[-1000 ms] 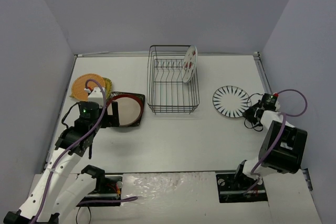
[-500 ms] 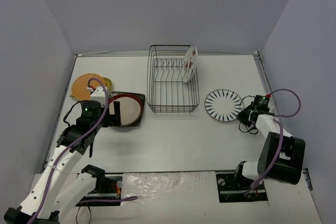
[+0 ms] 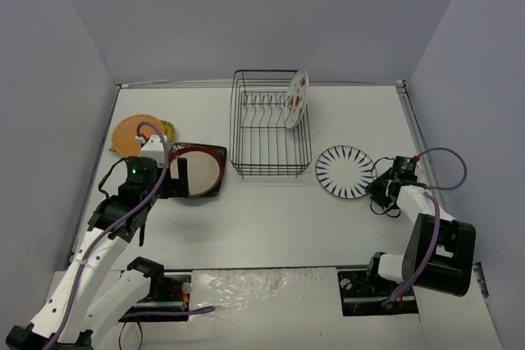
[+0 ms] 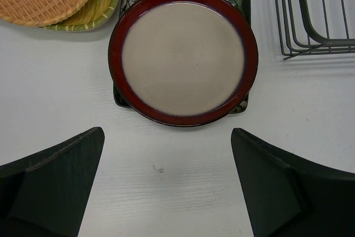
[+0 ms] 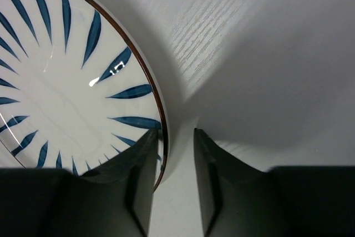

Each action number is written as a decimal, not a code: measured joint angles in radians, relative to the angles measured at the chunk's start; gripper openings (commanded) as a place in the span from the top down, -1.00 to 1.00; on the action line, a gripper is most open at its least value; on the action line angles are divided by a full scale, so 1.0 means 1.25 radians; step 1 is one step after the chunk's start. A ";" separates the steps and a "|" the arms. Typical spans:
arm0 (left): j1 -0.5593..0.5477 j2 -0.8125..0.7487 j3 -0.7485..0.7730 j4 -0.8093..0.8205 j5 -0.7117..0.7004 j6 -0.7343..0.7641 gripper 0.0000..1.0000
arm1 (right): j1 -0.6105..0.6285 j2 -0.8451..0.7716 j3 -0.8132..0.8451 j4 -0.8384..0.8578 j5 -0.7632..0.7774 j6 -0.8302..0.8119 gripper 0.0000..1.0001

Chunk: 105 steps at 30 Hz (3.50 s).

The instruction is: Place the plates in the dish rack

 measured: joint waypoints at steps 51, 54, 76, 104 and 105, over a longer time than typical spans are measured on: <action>0.000 -0.005 0.000 0.000 -0.001 0.003 -0.94 | 0.707 0.100 0.123 -0.048 0.070 -0.029 0.44; 0.000 -0.006 0.000 0.000 -0.001 0.003 -0.94 | 0.777 0.096 0.120 -0.056 0.047 0.010 0.44; -0.004 -0.015 -0.028 -0.003 0.102 -0.188 -0.94 | 1.026 0.389 0.426 -0.012 -0.023 -0.046 0.38; -0.368 0.428 -0.153 0.281 0.113 -0.509 -0.22 | 0.861 -0.273 0.078 -0.090 0.184 -0.010 -0.92; -0.375 0.440 -0.153 0.286 0.112 -0.512 -0.17 | 0.861 -0.285 0.071 -0.092 0.183 -0.005 -0.94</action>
